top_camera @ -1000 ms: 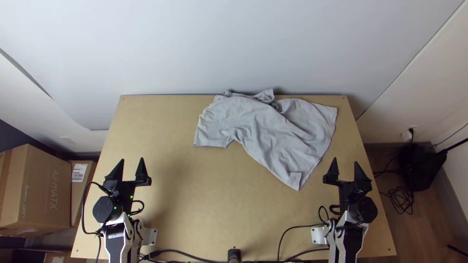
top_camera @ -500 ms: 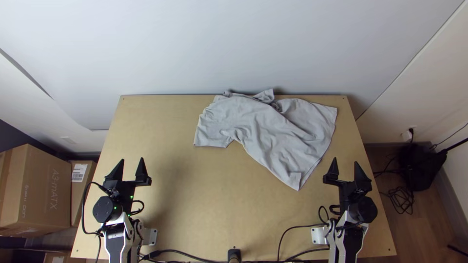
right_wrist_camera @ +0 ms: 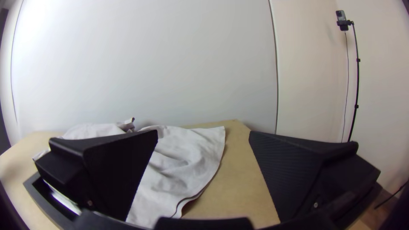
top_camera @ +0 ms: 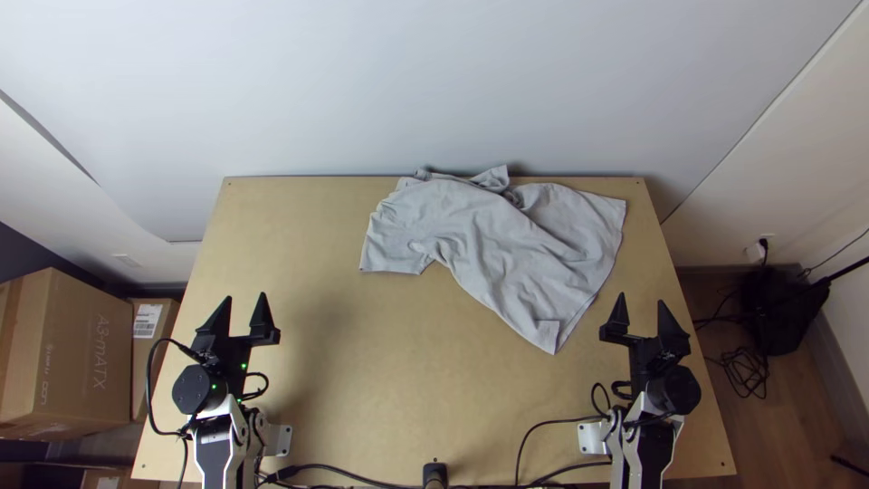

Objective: Fold the t-shirt

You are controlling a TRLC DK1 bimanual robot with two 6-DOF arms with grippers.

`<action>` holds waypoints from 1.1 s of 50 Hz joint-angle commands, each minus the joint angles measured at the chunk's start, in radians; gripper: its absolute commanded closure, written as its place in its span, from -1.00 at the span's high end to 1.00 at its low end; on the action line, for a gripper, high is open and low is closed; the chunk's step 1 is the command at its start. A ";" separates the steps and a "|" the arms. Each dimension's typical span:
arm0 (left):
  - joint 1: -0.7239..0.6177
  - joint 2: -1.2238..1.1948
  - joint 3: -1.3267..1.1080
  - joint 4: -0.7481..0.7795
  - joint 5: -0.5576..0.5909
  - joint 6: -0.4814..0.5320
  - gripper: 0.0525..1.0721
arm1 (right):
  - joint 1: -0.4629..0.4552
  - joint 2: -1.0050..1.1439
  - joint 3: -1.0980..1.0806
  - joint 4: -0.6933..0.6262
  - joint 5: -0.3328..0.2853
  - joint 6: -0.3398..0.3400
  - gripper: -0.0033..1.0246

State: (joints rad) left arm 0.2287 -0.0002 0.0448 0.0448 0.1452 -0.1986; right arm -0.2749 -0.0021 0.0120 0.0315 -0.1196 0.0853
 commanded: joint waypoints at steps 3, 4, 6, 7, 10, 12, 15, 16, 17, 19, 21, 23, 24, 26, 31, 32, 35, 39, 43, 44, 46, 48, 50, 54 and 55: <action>-0.015 0.000 -0.045 -0.022 -0.002 -0.051 0.90 | 0.016 0.002 -0.006 -0.021 0.015 0.018 0.92; -0.019 0.000 -0.045 -0.025 -0.002 -0.051 0.90 | 0.016 0.002 -0.006 -0.021 0.017 0.018 0.92; -0.017 0.000 -0.045 -0.029 -0.024 -0.050 0.90 | 0.017 -0.003 -0.006 -0.019 0.017 0.014 0.92; -0.015 -0.001 -0.045 -0.029 -0.039 -0.042 0.90 | 0.019 -0.004 -0.006 -0.016 0.015 0.011 0.92; -0.017 0.000 -0.043 -0.034 -0.041 -0.021 0.90 | 0.037 -0.004 -0.001 -0.012 0.012 0.010 0.92; -0.015 0.000 -0.043 -0.036 -0.041 -0.016 0.90 | 0.043 -0.004 0.014 -0.007 0.011 0.011 0.92; -0.012 0.000 -0.033 -0.036 -0.045 -0.015 0.90 | 0.062 -0.004 0.039 -0.002 0.006 0.011 0.92; -0.009 0.000 -0.023 -0.039 -0.044 -0.009 0.90 | 0.068 -0.004 0.046 -0.001 0.006 0.011 0.92; -0.008 0.002 -0.016 -0.045 -0.044 -0.005 0.90 | 0.075 -0.003 0.055 0.001 0.006 0.011 0.92; -0.005 0.002 0.001 -0.060 -0.044 0.002 0.90 | 0.098 -0.003 0.072 0.002 0.006 0.011 0.92; -0.011 0.003 0.015 -0.077 -0.044 0.002 0.90 | 0.125 -0.003 0.089 0.002 0.006 0.011 0.92; -0.014 0.005 0.033 -0.092 -0.044 0.007 0.90 | 0.149 -0.001 0.101 0.010 0.006 0.011 0.92; -0.014 0.005 0.044 -0.106 -0.042 0.007 0.90 | 0.161 0.002 0.108 0.019 0.006 0.011 0.92; -0.017 0.011 0.059 -0.120 -0.042 0.007 0.90 | 0.180 0.004 0.121 0.028 0.006 0.011 0.92; -0.025 0.043 0.121 -0.155 -0.033 0.016 0.90 | 0.207 0.047 0.167 0.056 0.006 0.010 0.92; -0.029 0.052 0.133 -0.158 -0.033 0.018 0.90 | 0.212 0.060 0.181 0.059 0.006 0.010 0.92; -0.045 0.095 0.184 -0.181 -0.032 0.025 0.90 | 0.229 0.122 0.232 0.068 0.006 0.008 0.92; -0.063 0.190 0.256 -0.209 -0.032 0.027 0.90 | 0.244 0.209 0.301 0.073 0.006 0.005 0.92; -0.091 0.299 0.336 -0.234 -0.032 0.027 0.90 | 0.264 0.297 0.364 0.073 0.005 -0.009 0.92; -0.100 0.321 0.356 -0.244 -0.032 0.027 0.90 | 0.273 0.315 0.379 0.073 0.005 -0.013 0.92; -0.123 0.364 0.395 -0.266 -0.032 0.030 0.90 | 0.302 0.358 0.410 0.073 0.005 -0.030 0.92; -0.144 0.399 0.434 -0.292 -0.032 0.033 0.90 | 0.332 0.412 0.448 0.073 0.006 -0.053 0.92; -0.170 0.430 0.471 -0.326 -0.030 0.034 0.90 | 0.358 0.468 0.491 0.071 0.006 -0.064 0.92; -0.244 0.483 0.532 -0.390 -0.032 0.033 0.90 | 0.393 0.577 0.579 0.057 0.005 -0.079 0.92; -0.262 0.496 0.544 -0.402 -0.032 0.033 0.90 | 0.405 0.606 0.605 0.051 0.005 -0.082 0.92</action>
State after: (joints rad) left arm 0.0315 0.4355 0.5106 -0.3103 0.1081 -0.1787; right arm 0.0883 0.4828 0.5079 0.0872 -0.1131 0.0418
